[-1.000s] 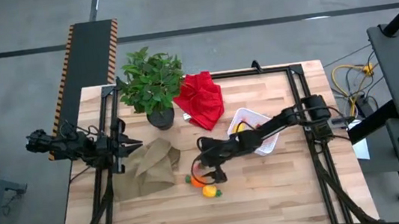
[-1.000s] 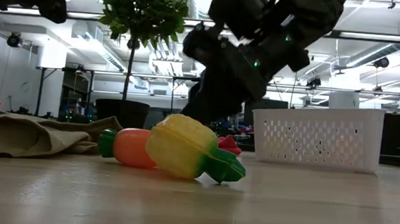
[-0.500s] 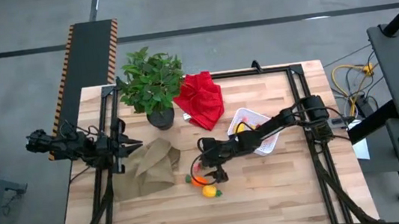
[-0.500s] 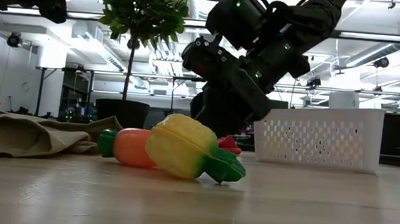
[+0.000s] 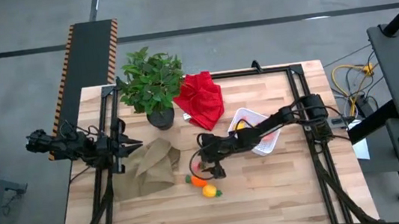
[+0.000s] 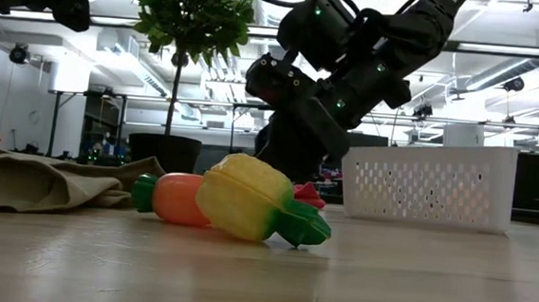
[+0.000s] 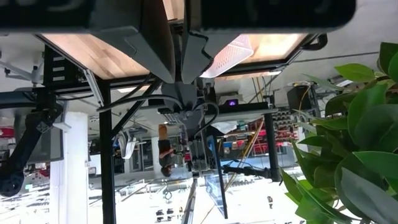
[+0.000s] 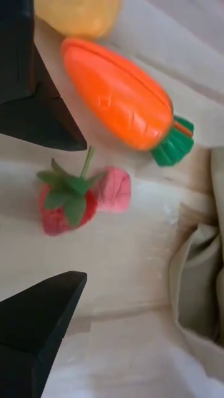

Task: Pick and placing Produce into tupperware
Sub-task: Put the red strawberry into the white bin

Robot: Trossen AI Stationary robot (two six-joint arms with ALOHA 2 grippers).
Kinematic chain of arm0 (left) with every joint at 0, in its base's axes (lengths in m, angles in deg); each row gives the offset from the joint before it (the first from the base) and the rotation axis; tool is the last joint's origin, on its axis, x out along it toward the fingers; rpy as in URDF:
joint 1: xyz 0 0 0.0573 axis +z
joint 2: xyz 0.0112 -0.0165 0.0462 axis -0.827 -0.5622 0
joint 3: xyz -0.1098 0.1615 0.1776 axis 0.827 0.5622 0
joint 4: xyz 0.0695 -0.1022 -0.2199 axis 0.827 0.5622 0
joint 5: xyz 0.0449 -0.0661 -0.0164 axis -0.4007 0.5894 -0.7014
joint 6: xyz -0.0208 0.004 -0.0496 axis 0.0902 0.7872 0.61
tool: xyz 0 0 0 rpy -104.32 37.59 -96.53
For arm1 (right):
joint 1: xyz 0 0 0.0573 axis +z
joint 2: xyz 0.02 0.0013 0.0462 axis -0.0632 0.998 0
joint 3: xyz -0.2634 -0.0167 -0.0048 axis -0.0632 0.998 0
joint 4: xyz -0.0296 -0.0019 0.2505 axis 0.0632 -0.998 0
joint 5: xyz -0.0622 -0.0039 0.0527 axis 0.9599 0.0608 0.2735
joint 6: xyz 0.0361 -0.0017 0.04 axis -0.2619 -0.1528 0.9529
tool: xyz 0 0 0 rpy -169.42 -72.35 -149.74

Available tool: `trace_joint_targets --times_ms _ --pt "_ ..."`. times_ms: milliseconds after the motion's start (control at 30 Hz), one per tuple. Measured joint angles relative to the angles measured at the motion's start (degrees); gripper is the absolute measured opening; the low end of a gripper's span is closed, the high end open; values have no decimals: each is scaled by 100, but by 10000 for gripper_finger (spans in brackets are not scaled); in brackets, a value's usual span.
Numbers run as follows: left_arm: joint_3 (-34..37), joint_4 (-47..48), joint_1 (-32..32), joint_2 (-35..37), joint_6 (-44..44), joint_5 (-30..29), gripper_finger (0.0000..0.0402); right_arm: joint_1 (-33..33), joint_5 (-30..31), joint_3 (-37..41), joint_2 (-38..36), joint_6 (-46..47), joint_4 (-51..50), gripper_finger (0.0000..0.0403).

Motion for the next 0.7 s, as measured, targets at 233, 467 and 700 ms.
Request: trace_joint_targets --times_ms 233,467,700 --pt "1 0 0 0 0 0 15 -23 -66 23 0 179 -13 325" --pt "2 2 2 0 0 0 15 -23 -64 35 0 183 -12 325" --pt "2 2 0 -2 0 0 15 -21 -66 35 0 238 -11 325"
